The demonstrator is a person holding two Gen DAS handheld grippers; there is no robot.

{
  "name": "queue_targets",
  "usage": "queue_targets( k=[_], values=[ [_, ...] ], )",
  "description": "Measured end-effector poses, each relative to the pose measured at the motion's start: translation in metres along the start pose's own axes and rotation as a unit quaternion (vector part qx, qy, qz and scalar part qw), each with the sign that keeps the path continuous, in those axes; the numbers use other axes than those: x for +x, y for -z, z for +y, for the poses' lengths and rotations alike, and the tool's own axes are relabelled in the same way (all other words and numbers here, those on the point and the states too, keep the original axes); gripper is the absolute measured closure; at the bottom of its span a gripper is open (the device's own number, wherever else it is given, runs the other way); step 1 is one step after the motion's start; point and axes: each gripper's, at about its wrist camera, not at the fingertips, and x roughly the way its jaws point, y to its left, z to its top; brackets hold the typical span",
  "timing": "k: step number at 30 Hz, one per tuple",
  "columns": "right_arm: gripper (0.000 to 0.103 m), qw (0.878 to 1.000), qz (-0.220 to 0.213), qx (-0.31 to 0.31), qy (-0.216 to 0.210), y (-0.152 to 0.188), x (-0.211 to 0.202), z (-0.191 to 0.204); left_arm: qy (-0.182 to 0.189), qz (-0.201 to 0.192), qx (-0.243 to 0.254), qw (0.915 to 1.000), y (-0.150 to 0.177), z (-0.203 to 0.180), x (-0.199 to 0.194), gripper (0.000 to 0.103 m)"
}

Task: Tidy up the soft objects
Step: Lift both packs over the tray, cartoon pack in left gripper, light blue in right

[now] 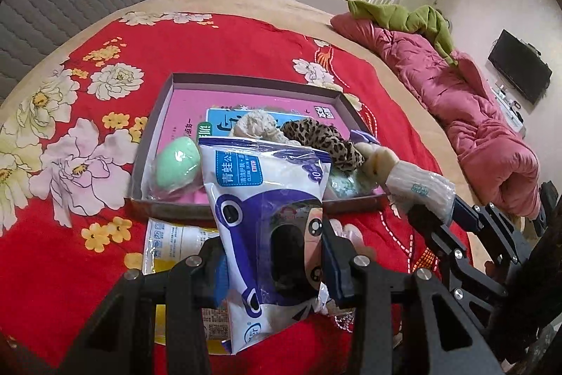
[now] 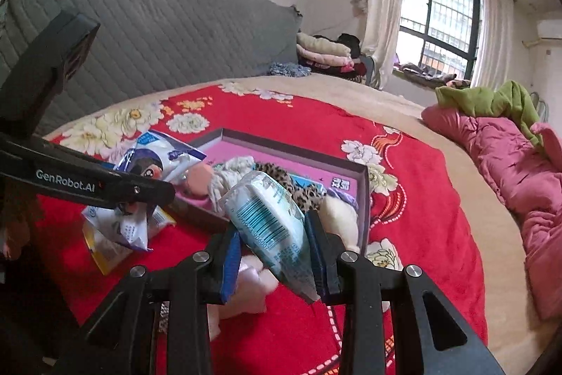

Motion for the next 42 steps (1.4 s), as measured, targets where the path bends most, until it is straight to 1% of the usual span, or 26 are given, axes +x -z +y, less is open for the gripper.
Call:
queue_targets(
  k=[9, 17, 23, 31, 36, 37, 40, 42],
  values=[
    [0.068, 1.000, -0.012, 0.015, -0.004, -0.008, -0.004, 0.000, -0.012, -0.015, -0.002, 0.9998, -0.007, 0.004, -0.004, 0.060],
    [0.068, 0.999, -0.024, 0.042, -0.003, -0.019, -0.002, -0.010, -0.026, -0.028, -0.014, 0.9992, -0.015, 0.018, -0.007, 0.060],
    [0.068, 0.997, -0.027, 0.072, -0.019, -0.025, 0.006, -0.017, -0.030, -0.032, -0.026, 0.9987, -0.025, 0.028, -0.003, 0.060],
    [0.068, 0.992, -0.019, 0.116, -0.038, -0.029, 0.026, -0.027, -0.036, -0.031, -0.022, 0.9986, -0.035, 0.026, 0.015, 0.060],
    [0.068, 0.994, -0.016, 0.105, -0.025, -0.030, 0.044, -0.025, -0.041, -0.022, -0.012, 0.9988, -0.042, 0.019, 0.033, 0.060],
    [0.068, 0.995, -0.017, 0.100, -0.017, -0.031, 0.047, -0.024, -0.041, -0.022, -0.010, 0.9989, -0.043, 0.018, 0.037, 0.060],
    [0.068, 0.998, -0.015, 0.060, 0.016, -0.032, 0.057, -0.017, -0.046, -0.017, -0.002, 0.9988, -0.046, 0.013, 0.048, 0.060],
    [0.068, 0.999, -0.013, 0.043, 0.022, -0.031, 0.065, -0.014, -0.046, -0.013, 0.001, 0.9988, -0.048, 0.011, 0.055, 0.060]
  ],
)
